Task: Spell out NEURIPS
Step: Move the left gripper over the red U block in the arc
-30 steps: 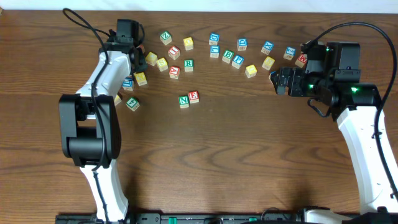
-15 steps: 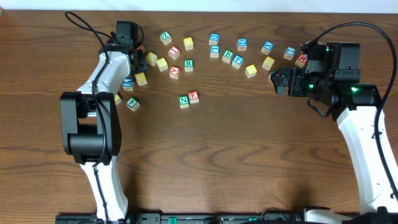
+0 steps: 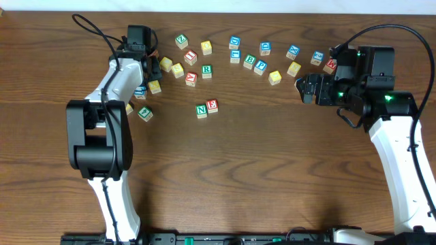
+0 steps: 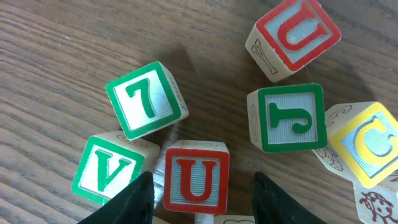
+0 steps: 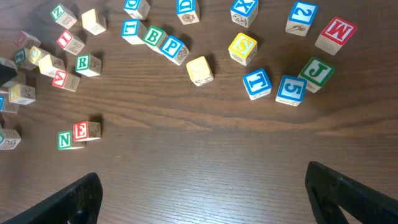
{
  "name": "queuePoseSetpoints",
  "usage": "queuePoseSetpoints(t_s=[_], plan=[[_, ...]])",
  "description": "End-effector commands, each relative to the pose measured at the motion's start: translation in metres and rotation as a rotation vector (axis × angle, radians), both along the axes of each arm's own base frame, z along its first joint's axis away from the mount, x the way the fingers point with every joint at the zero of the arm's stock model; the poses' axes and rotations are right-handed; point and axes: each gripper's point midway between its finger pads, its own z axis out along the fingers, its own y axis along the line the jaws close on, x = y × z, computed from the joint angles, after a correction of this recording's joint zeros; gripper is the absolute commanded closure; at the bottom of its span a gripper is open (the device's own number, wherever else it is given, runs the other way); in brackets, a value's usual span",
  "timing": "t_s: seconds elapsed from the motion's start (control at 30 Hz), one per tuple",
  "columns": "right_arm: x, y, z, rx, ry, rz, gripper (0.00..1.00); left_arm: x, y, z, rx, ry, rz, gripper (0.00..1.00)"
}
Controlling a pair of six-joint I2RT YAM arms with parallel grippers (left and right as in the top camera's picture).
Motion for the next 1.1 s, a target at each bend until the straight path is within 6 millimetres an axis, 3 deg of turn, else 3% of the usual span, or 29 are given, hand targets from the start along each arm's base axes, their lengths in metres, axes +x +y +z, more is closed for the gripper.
queuePoseSetpoints(t_s=[0.0,1.07], plan=[[0.0029,0.0022,0.0059,0.007,-0.009,-0.004,0.01,-0.0051,0.0091,-0.0116,0.017,0.027,0.010,0.51],[0.0050,0.0023,0.0074,0.007,-0.019,-0.004,0.01,-0.0025,0.0098,-0.0124,0.015,0.017,0.011,0.52]])
